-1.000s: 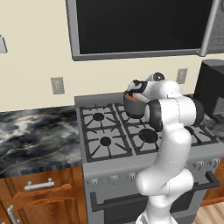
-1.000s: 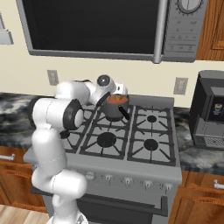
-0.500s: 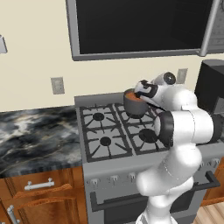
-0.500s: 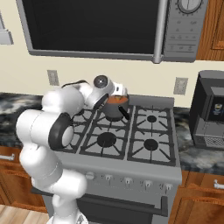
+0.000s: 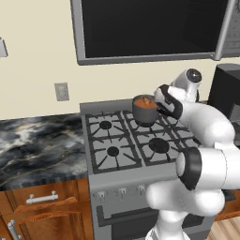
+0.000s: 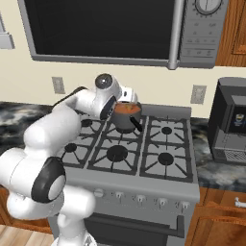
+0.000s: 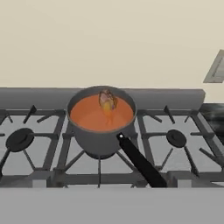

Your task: Retrieve the chicken drumstick from the fridge and place it on the saucepan with marinade on the stove.

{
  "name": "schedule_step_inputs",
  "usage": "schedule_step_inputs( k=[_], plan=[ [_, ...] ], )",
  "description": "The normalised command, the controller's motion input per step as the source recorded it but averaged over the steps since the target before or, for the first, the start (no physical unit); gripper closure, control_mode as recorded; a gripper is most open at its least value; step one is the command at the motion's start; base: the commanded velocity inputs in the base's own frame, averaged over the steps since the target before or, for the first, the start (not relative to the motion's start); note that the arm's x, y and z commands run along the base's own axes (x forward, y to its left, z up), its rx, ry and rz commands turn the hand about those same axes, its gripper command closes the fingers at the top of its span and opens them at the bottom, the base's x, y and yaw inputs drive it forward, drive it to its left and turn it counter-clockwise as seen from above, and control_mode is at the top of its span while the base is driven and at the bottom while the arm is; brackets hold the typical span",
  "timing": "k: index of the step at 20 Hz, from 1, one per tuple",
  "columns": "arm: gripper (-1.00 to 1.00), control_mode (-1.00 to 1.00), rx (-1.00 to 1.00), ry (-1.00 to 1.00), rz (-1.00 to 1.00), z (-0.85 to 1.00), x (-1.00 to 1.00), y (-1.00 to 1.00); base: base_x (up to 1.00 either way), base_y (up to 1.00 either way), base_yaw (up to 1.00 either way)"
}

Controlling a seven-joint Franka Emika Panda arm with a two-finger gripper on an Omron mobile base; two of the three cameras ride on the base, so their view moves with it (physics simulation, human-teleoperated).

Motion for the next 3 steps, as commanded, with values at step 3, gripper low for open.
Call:
schedule_step_inputs(
  k=[3],
  plan=[
    [-1.00, -1.00, 0.00, 0.06, -0.02, 0.36, -1.00, 0.00, 0.00, 0.00, 0.00]
  ],
)
